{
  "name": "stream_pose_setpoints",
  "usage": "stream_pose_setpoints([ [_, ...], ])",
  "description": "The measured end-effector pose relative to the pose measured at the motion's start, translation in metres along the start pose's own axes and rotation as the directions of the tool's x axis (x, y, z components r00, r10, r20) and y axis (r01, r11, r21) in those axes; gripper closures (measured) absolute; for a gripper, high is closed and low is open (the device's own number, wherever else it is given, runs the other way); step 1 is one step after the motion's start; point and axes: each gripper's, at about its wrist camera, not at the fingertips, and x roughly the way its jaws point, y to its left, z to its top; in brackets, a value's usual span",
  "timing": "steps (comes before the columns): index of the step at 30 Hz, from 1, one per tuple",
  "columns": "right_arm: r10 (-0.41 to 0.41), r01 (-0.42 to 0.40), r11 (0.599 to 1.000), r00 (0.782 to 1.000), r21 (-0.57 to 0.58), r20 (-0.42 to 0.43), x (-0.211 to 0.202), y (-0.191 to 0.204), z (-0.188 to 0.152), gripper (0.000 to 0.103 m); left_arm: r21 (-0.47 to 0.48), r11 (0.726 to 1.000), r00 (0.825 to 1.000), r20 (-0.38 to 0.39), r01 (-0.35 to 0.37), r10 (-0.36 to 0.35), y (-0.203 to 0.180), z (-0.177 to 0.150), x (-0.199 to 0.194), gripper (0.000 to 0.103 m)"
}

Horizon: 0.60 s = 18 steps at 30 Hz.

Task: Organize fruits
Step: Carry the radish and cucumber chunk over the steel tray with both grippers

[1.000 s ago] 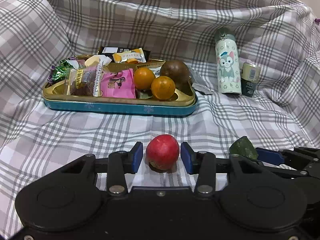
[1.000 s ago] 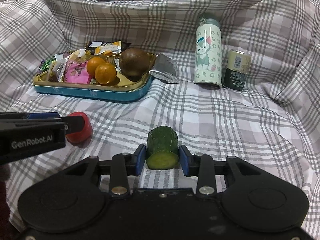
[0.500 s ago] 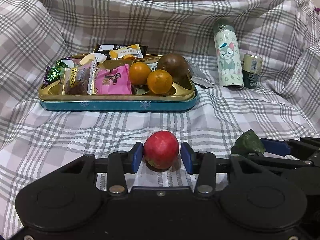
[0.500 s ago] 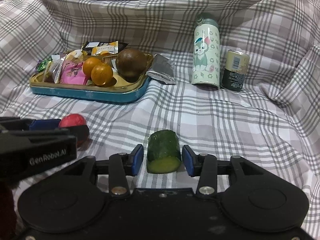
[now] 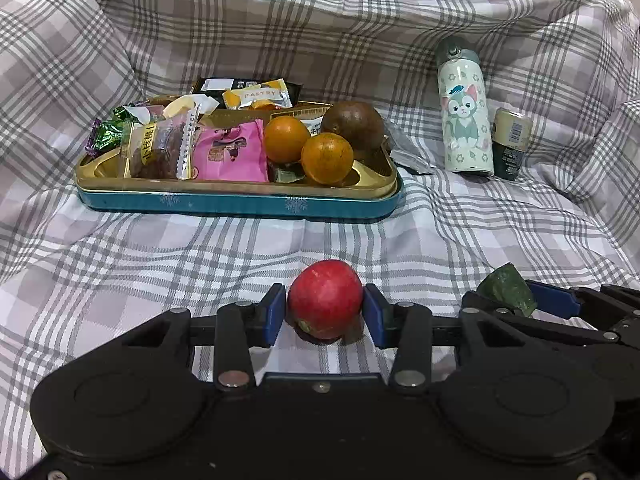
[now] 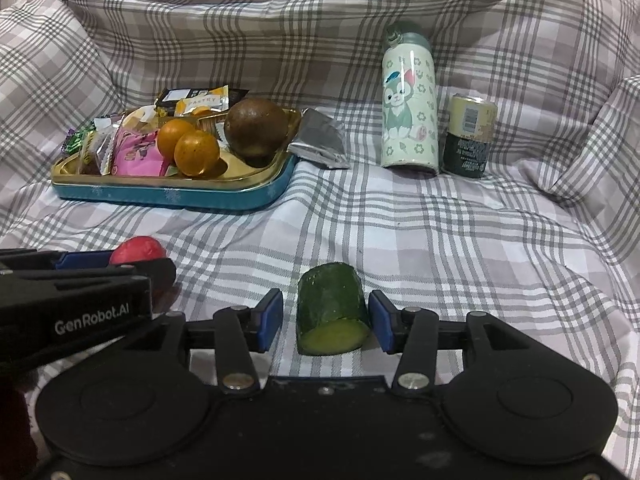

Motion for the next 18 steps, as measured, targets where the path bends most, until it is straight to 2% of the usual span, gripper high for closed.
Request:
stream_pose_setpoints([
  [11, -0.015, 0.015, 0.999, 1.000, 0.031, -0.021, 0.004, -0.005, 0.000, 0.054, -0.019, 1.000, 1.000, -0.003, 0.003, -0.003, 0.001, 0.001, 0.000, 0.052],
  [14, -0.013, 0.014, 0.999, 0.999, 0.035, -0.036, 0.005, -0.006, 0.000, 0.058, -0.041, 0.999, 1.000, 0.005, 0.019, -0.019, 0.005, 0.000, 0.000, 0.054],
  [16, -0.010, 0.011, 1.000, 0.999, 0.024, -0.030, 0.005, -0.005, 0.000, 0.065, -0.063, 0.998, 0.999, 0.005, 0.032, -0.032, 0.008, 0.000, 0.000, 0.055],
  [18, -0.016, 0.016, 1.000, 1.000, 0.007, -0.025, 0.004, -0.002, -0.001, 0.065, -0.084, 0.996, 0.999, 0.005, 0.038, -0.038, 0.011, 0.000, -0.001, 0.055],
])
